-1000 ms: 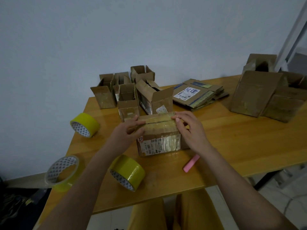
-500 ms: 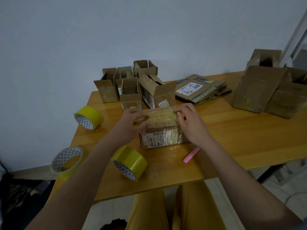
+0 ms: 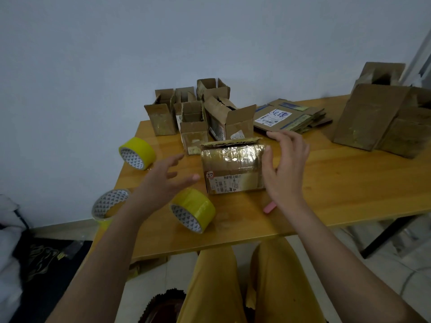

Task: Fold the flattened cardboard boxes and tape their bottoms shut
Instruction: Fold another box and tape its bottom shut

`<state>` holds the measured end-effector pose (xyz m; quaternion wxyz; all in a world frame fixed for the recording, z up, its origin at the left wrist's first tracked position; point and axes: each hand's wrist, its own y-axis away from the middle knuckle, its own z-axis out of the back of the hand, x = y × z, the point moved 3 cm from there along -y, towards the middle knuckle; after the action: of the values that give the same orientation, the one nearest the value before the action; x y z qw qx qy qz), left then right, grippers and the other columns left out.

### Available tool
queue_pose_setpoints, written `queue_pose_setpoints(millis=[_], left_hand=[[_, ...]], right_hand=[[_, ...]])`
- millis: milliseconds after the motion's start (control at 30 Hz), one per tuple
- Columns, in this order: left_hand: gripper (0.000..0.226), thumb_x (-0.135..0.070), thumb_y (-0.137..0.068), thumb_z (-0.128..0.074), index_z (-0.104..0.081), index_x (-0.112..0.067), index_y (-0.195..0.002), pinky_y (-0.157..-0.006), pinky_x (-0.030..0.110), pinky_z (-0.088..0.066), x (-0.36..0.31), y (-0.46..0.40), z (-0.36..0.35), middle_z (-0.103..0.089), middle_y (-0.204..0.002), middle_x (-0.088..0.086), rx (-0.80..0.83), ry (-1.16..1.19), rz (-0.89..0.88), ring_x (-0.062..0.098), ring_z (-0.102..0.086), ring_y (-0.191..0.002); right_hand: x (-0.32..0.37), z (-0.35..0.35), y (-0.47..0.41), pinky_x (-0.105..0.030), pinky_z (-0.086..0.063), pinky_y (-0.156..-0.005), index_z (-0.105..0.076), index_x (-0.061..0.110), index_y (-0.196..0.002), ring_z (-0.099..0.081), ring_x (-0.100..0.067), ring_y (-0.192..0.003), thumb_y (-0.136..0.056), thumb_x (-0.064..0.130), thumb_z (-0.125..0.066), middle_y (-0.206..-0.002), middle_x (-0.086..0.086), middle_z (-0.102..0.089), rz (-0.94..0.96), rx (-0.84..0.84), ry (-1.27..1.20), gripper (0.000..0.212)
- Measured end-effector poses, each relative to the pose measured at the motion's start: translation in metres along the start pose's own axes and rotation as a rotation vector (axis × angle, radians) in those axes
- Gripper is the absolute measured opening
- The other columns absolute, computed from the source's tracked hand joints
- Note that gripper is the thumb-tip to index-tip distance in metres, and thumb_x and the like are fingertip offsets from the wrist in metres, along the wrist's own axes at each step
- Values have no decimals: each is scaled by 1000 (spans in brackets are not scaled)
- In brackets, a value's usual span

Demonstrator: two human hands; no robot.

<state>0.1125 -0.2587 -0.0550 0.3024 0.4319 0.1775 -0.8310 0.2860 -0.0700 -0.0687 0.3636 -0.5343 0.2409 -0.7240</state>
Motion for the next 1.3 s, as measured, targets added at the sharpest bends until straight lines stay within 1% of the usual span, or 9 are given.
queue_pose_setpoints(millis=[133,233,400,533,633,733,933,1067,1300], left_hand=[[114,-64,-51,-84,-35,-29,-147,-94,39,-49,38,26,1,-47,-142,0,76,192,141,23,-49,-126],[116,-49,-45,-93,-40,-25,-145,-86,30,-50,55,40,-10,-54,-132,-3,122,263,217,18,-56,-117],[4,-14,-96,-58,-61,-14,-97,-61,18,-41,59,42,-35,-62,-85,-3,-140,-28,193,14,-59,-80],[21,-6,-100,-45,-60,-14,-112,-59,4,-38,50,43,-42,-59,-95,-4,-206,2,90,-7,-49,-78],[18,-14,-100,-49,-61,-18,-113,-60,9,-42,53,44,-44,-63,-100,0,-234,120,163,4,-58,-85],[13,-20,-91,-66,-67,-14,-102,-59,18,-46,60,44,-43,-70,-97,3,-230,248,297,15,-65,-89],[18,-13,-95,-59,-70,-20,-108,-72,18,-53,61,54,-46,-72,-103,0,-164,413,301,11,-67,-93],[31,-4,-95,-57,-64,-29,-112,-75,26,-56,61,60,-51,-74,-100,-2,-130,451,307,15,-69,-94],[25,-5,-97,-53,-62,2,-119,-79,29,-58,42,53,-50,-72,-105,12,-158,824,298,22,-71,-97]], right_hand=[[21,6,33,-14,-25,-96,-66,2,-97,-51,-27,-100,-82,-2,-52,-103,-13,-57,130,-134,-20,21],[25,-5,55,-25,-42,-83,-67,3,-87,-54,-22,-92,-81,-2,-48,-95,-7,-57,215,6,-135,20],[23,-29,87,-31,-52,-80,-68,11,-84,-59,-13,-90,-81,6,-46,-88,1,-66,229,412,-226,23],[21,-36,101,-32,-53,-70,-51,26,-85,-59,-7,-82,-83,3,-55,-86,15,-61,-58,663,-369,23],[16,-37,106,-18,-49,-89,-49,29,-109,-58,5,-107,-87,6,-65,-108,20,-62,-232,853,-417,36],[13,-41,107,-24,-48,-96,-55,27,-123,-56,-1,-113,-89,11,-66,-118,13,-63,-236,957,-323,40],[15,-41,107,-44,-51,-91,-70,27,-111,-63,-5,-101,-87,9,-67,-105,12,-72,-251,915,-373,30],[18,-39,106,-39,-52,-92,-70,22,-112,-64,-3,-103,-88,4,-65,-106,11,-72,-272,914,-427,31],[33,-26,81,-18,-48,-91,-64,30,-113,-63,-3,-110,-91,-12,-53,-111,17,-70,-251,829,-575,49]])
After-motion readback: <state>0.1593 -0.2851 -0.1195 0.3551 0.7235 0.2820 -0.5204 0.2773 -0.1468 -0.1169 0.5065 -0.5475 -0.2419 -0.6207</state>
